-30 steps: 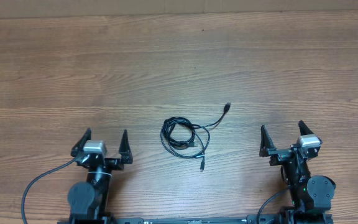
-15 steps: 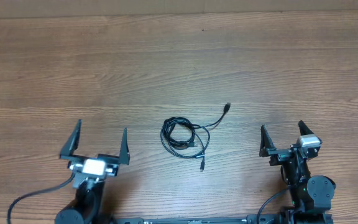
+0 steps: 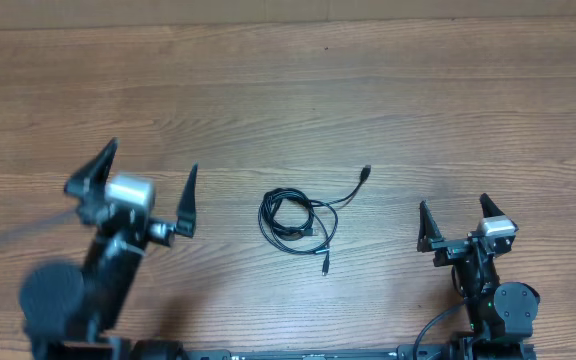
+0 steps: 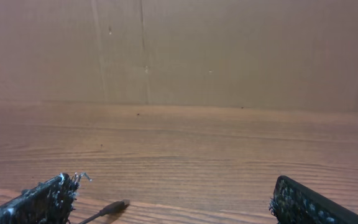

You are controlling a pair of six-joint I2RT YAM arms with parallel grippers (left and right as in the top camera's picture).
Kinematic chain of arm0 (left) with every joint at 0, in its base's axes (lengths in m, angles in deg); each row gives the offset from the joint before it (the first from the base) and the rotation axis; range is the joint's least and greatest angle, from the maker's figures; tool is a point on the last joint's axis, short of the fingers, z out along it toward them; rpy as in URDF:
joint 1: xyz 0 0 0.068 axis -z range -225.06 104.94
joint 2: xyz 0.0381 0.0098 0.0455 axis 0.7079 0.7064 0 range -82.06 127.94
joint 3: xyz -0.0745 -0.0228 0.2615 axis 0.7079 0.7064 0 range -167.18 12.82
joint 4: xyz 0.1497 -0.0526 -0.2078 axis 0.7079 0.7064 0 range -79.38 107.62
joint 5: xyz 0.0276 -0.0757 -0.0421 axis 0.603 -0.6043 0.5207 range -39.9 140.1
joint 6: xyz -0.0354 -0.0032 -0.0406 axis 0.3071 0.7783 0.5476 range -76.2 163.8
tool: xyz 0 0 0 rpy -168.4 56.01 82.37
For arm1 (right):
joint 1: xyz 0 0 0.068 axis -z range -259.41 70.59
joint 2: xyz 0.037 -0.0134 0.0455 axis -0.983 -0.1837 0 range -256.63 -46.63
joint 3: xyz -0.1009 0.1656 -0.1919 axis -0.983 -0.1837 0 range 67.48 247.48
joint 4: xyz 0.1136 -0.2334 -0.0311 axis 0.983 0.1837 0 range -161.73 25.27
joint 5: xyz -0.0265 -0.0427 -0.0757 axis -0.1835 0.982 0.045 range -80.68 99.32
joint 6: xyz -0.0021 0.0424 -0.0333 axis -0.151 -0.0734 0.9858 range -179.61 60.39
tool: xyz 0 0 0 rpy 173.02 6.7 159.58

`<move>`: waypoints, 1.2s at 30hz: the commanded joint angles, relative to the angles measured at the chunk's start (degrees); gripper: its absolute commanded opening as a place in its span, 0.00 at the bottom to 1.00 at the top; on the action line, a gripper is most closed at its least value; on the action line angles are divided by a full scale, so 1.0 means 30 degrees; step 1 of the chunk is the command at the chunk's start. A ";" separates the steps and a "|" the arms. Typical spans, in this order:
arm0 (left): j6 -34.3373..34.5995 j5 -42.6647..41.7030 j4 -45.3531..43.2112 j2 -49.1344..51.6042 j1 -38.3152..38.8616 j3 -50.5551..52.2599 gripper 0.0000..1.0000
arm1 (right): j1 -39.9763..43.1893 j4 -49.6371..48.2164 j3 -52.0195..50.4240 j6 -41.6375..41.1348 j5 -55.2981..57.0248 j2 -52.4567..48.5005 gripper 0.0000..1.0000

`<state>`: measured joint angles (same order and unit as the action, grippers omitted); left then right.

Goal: Untangle cables
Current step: 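Raise the left arm and swing its gripper over the cable bundle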

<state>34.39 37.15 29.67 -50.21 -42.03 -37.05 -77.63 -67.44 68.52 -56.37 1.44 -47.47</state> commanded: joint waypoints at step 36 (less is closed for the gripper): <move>2.7350 0.7031 2.5915 1.6910 0.3279 -1.5052 1.00 | -0.0073 -0.0058 -0.0189 0.0073 0.0168 0.0219 1.00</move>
<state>102.93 50.35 107.26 -2.30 -34.32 -82.36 -77.63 -67.41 68.52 -56.37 1.42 -47.47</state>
